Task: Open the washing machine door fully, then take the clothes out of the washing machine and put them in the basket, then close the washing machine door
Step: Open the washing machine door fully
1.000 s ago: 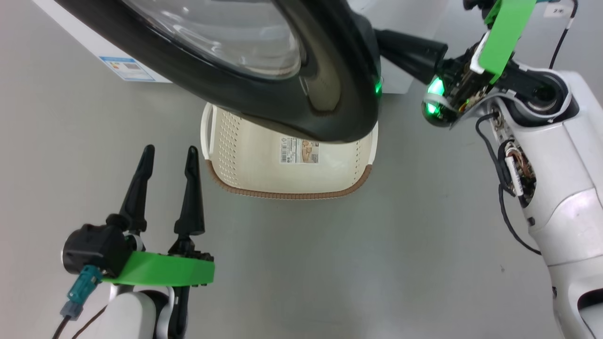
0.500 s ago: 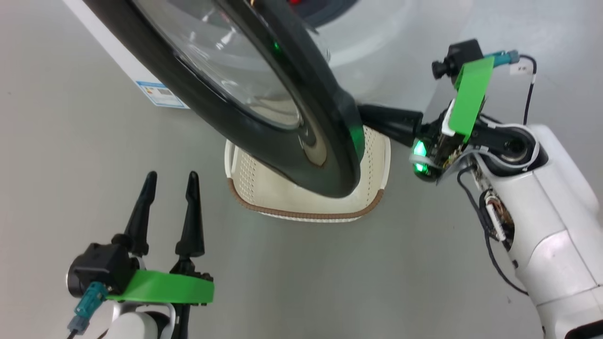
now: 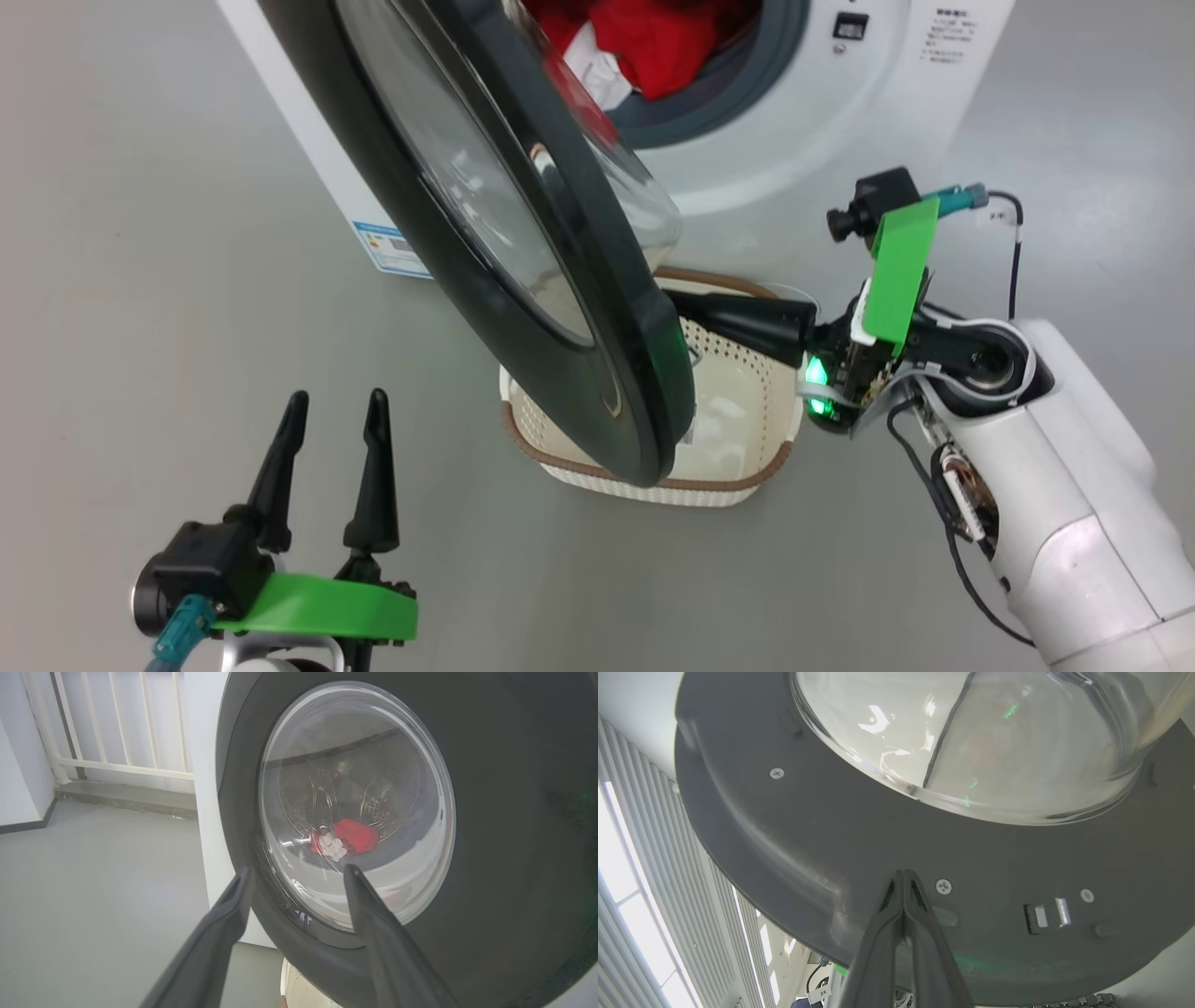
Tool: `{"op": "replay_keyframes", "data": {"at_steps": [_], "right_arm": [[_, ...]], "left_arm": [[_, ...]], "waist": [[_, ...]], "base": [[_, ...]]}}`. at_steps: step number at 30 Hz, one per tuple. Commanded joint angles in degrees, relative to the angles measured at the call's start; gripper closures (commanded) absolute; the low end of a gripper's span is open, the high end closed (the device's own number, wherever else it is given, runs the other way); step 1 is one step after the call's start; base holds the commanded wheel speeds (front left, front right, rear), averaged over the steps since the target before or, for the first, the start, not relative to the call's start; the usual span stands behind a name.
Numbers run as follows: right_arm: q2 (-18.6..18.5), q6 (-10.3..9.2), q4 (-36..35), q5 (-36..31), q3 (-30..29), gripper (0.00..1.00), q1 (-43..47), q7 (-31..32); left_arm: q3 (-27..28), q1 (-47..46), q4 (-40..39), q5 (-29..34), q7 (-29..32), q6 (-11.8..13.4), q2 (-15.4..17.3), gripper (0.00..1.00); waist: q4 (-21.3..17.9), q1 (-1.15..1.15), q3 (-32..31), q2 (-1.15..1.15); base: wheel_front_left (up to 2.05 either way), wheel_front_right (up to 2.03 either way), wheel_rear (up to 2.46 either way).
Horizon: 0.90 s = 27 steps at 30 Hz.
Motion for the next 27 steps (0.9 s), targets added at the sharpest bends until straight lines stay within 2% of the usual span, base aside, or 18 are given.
{"op": "replay_keyframes", "data": {"at_steps": [1, 27], "right_arm": [[1.72, 0.45, -1.56, 1.12, 1.21, 1.0, 1.25, 0.61], [1.79, 0.45, -0.65, 3.81, 6.48, 1.0, 7.26, -2.14]], "left_arm": [[2.21, 0.43, -1.08, 0.71, -0.44, -0.28, 1.29, 0.0], [1.53, 3.43, 1.57, 1.56, -0.44, -1.44, 1.55, 0.0]], "waist": [[2.2, 0.0, -2.39, 0.0], [12.28, 0.0, -9.96, 0.0]], "base": [[0.0, 0.0, 0.0], [0.0, 0.0, 0.0]]}}
